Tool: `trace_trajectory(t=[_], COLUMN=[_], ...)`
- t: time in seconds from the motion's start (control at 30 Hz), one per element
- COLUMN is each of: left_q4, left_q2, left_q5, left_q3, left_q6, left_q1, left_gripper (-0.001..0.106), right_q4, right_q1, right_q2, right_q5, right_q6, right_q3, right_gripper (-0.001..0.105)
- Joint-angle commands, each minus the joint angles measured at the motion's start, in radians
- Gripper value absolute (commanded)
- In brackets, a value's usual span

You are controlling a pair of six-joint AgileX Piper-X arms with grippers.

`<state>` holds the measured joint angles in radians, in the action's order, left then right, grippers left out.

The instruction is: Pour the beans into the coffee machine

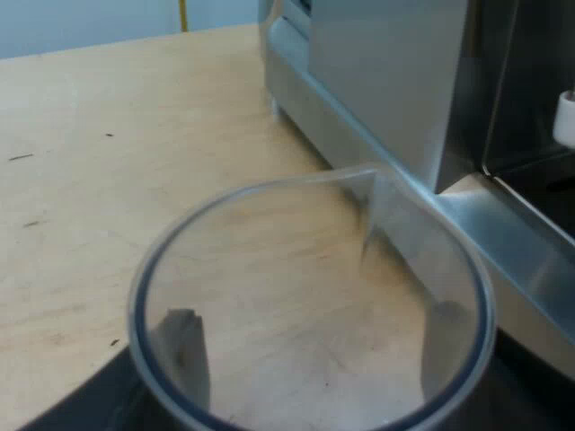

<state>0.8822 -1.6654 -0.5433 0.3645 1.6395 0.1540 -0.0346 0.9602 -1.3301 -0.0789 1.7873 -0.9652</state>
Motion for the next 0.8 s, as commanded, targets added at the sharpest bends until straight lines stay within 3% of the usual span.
trace_trajectory(t=[0.03,0.3,0.43,0.63,0.73,0.8], left_q4=[-0.004,-0.114,-0.189,-0.286,-0.415,-0.466], left_q2=[0.013,0.055,0.081,0.110,0.151,0.170], left_q5=[-0.016,-0.006,0.054,0.062,0.149,0.162], left_q3=[0.006,0.006,0.006,0.006,0.006,0.006], left_q6=[0.001,-0.030,-0.050,-0.050,-0.055,-0.076], left_q1=[0.001,0.001,0.001,0.001,-0.006,-0.012], left_gripper=[0.059,0.059,0.059,0.059,0.060,0.060], right_q4=[-0.007,-0.007,-0.007,-0.007,-0.007,-0.007], right_q1=[0.001,0.001,0.001,0.001,0.001,0.001], right_q2=[0.004,0.004,0.004,0.004,0.004,0.004], right_q5=[0.001,0.001,0.001,0.001,0.001,0.005], right_q6=[0.011,0.011,0.011,0.011,0.009,0.009], right_q3=[-0.003,-0.003,-0.003,-0.003,-0.003,-0.003], right_gripper=[0.079,0.079,0.079,0.079,0.079,0.079])
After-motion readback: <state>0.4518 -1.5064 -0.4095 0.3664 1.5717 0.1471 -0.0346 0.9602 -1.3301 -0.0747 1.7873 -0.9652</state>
